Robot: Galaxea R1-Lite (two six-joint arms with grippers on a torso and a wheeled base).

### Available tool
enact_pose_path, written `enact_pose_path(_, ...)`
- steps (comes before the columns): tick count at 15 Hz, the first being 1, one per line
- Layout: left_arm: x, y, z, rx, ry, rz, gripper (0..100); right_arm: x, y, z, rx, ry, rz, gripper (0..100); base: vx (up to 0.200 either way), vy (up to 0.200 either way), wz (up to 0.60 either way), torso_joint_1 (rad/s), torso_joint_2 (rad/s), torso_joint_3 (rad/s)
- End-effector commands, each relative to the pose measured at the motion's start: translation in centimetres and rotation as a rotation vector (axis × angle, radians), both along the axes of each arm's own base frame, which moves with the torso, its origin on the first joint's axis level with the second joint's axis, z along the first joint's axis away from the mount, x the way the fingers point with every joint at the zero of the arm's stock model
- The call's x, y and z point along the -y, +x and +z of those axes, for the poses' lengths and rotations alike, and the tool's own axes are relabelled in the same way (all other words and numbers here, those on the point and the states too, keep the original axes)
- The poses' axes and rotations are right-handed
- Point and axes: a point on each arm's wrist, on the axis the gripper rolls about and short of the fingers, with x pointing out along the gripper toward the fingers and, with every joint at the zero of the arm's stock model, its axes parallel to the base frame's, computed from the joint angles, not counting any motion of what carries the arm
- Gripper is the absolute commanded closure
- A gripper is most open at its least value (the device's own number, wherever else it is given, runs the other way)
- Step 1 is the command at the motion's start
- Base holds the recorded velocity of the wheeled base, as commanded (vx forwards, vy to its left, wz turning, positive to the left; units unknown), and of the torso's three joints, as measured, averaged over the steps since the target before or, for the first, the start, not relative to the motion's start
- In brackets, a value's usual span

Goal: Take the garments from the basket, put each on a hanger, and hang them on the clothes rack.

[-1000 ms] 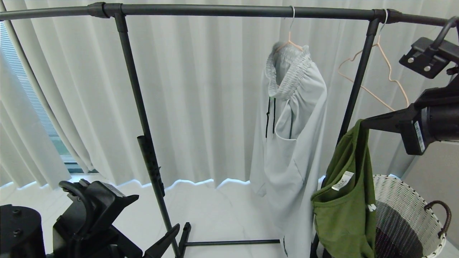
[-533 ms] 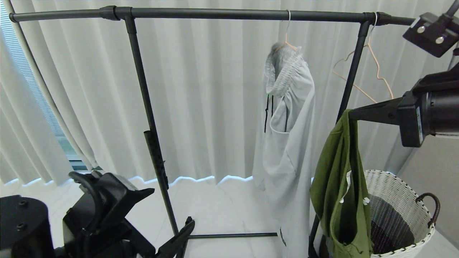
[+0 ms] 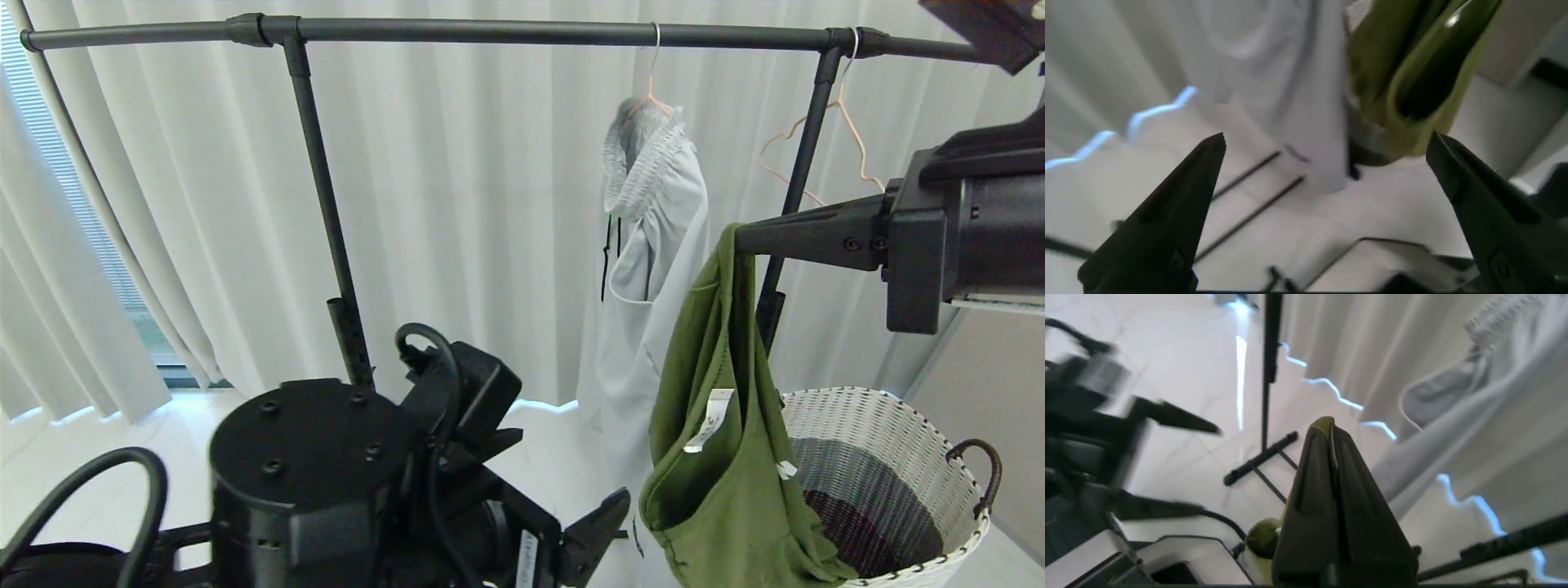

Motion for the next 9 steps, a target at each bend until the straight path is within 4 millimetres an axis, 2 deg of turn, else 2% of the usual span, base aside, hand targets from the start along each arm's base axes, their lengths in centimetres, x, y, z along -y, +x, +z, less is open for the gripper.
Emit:
enact_pose_path(1,2.8,0.8,-0.7,-0.089,-0.05,-0.025,0,-0.6,-0.1,-0.3,-0.009,-0.003,0.023,100,0.0,0.0,0.0,0.0,0.0,0.0)
enact_pose_path(4,4.1,1.7,-1.9,-0.182,-0.077,-0.028,0,-0.8,-0.3,-0.2,-0.011,0.0,0.042,100,0.0,0.0,0.0,0.0,0.0,0.0)
enact_pose_path(7,5.0,2.4,-3.2,-0.203,-0.049,-0.023,0,-0.7,-0.4,-0.2,-0.009,0.003,0.043,100,0.0,0.0,0.0,0.0,0.0,0.0)
enact_pose_path(9,4.7,3.4,-4.6,-0.231,-0.013,0.013,0,-0.7,-0.4,-0.1,-0.008,0.004,0.043,100,0.0,0.0,0.0,0.0,0.0,0.0)
